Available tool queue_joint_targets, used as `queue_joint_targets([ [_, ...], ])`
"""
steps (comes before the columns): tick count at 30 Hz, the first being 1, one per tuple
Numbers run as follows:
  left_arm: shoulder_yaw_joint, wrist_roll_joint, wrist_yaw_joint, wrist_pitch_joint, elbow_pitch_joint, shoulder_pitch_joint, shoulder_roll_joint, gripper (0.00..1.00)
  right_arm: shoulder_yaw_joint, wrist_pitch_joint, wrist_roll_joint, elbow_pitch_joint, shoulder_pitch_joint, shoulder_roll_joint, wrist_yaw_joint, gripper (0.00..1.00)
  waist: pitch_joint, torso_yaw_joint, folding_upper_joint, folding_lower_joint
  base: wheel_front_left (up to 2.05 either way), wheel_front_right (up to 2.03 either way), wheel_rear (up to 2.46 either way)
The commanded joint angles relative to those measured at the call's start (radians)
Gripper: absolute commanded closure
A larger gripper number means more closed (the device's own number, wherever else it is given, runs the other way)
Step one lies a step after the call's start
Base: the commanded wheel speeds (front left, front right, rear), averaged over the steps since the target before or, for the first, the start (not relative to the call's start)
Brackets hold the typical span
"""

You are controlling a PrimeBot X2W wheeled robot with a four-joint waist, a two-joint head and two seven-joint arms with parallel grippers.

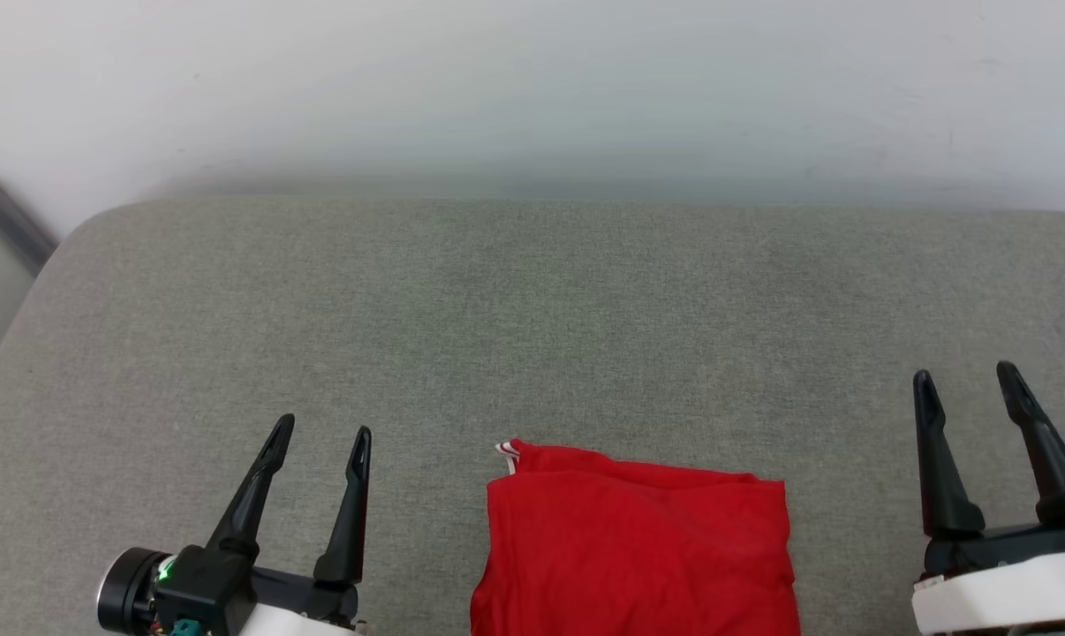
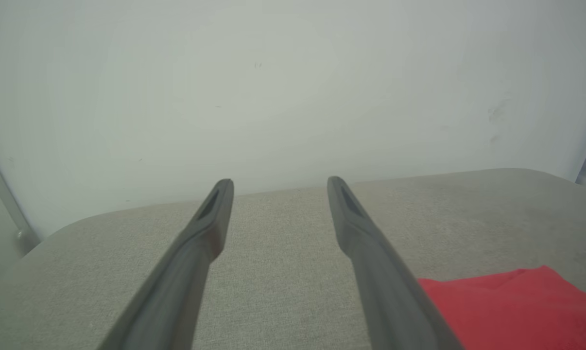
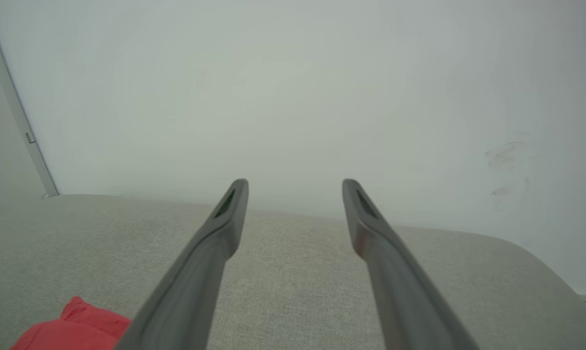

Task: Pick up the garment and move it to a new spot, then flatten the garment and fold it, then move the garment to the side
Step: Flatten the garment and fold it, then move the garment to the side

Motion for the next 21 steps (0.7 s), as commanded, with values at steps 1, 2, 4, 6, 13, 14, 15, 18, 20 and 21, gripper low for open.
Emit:
queue_joint_targets([
  [1, 0.002, -0.001, -0.001, -0.002, -0.004, 0.004, -0.002, 0.00, 0.000, -0.008, -0.009, -0.001, 0.017, 0.006, -0.001, 0.00, 0.000, 0.001, 0.0000, 0.0001, 0.00, 0.00, 0.00],
  [2, 0.003, -0.002, -0.001, -0.002, -0.006, 0.007, -0.003, 0.00, -0.002, -0.012, -0.011, 0.002, 0.022, 0.012, 0.000, 0.00, -0.001, 0.003, 0.0000, 0.0001, 0.00, 0.00, 0.00],
  [4, 0.003, -0.003, -0.001, -0.002, -0.007, 0.011, -0.003, 0.00, -0.003, -0.018, -0.010, 0.009, 0.031, 0.022, 0.000, 0.00, -0.002, 0.003, 0.0000, 0.0001, 0.00, 0.00, 0.00],
  [6, 0.001, -0.007, -0.001, -0.002, -0.007, 0.013, -0.002, 0.00, 0.000, -0.019, -0.016, 0.015, 0.033, 0.026, 0.000, 0.00, -0.004, 0.004, 0.0000, 0.0001, 0.00, 0.00, 0.00],
  [13, -0.019, -0.018, -0.001, -0.002, 0.004, 0.004, -0.001, 0.00, 0.005, -0.001, -0.019, 0.022, 0.033, 0.032, 0.000, 0.00, 0.000, 0.009, 0.0000, 0.0001, 0.00, 0.00, 0.00],
  [14, -0.022, -0.018, -0.001, -0.002, 0.005, 0.002, 0.000, 0.00, 0.007, 0.008, -0.015, 0.024, 0.033, 0.032, 0.000, 0.00, 0.002, 0.010, 0.0000, 0.0001, 0.00, 0.00, 0.00],
  [15, -0.026, -0.018, -0.001, -0.002, 0.006, -0.001, 0.000, 0.00, 0.012, 0.017, -0.016, 0.023, 0.033, 0.027, 0.000, 0.00, 0.004, 0.011, 0.0000, 0.0001, 0.00, 0.00, 0.00],
  [18, -0.030, -0.021, -0.001, -0.002, 0.008, -0.012, 0.001, 0.00, 0.038, 0.093, -0.011, 0.022, 0.032, -0.009, -0.001, 0.00, 0.016, 0.016, 0.0000, 0.0001, 0.00, 0.00, 0.00],
  [20, -0.033, -0.021, -0.001, -0.002, 0.009, -0.019, 0.004, 0.00, 0.059, 0.181, 0.011, 0.019, 0.028, -0.038, 0.000, 0.00, 0.025, 0.019, 0.0000, 0.0001, 0.00, 0.00, 0.00],
  [21, -0.034, -0.021, -0.001, -0.002, 0.010, -0.024, 0.006, 0.00, 0.076, 0.243, 0.033, 0.021, 0.028, -0.057, 0.000, 0.00, 0.029, 0.021, 0.0000, 0.0001, 0.00, 0.00, 0.00],
])
